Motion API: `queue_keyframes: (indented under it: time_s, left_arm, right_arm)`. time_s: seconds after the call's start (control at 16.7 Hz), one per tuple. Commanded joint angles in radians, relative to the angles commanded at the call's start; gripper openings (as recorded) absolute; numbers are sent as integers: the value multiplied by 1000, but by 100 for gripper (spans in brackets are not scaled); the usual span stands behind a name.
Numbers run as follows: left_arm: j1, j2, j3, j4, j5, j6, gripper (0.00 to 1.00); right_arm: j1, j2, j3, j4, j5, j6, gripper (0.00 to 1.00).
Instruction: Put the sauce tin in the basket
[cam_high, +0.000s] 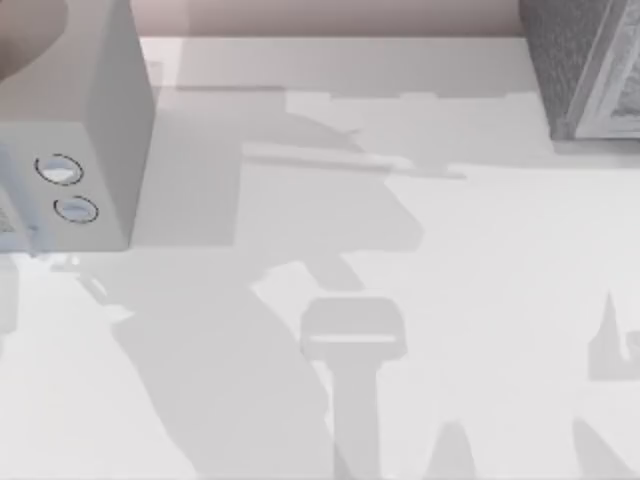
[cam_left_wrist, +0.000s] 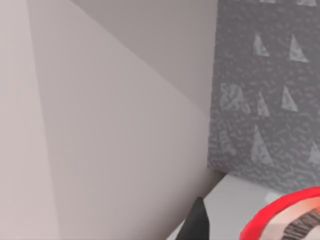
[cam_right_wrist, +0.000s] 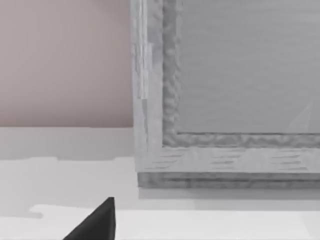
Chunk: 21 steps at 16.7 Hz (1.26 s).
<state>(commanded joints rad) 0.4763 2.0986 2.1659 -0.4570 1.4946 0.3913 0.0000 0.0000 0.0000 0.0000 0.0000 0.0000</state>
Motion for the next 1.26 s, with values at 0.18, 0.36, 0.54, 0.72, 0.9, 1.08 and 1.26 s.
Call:
queue_keyframes:
  time_s: [0.18,0.36,0.54,0.72,0.9,1.08,1.26]
  left_arm:
    - [0,0,0,0,0,0,8]
    - [0,0,0,0,0,0,30]
    - [0,0,0,0,0,0,53]
    - [0,0,0,0,0,0,75]
    - [0,0,0,0,0,0,98]
    - [0,0,0,0,0,0,100]
    - [0,0,0,0,0,0,100]
  right_arm:
    - [0,0,0,0,0,0,100]
    - [0,0,0,0,0,0,100]
    - [0,0,0,0,0,0,100]
    - [0,0,0,0,0,0,100]
    - [0,0,0,0,0,0,100]
    - [0,0,0,0,0,0,100]
    - [0,0,0,0,0,0,100]
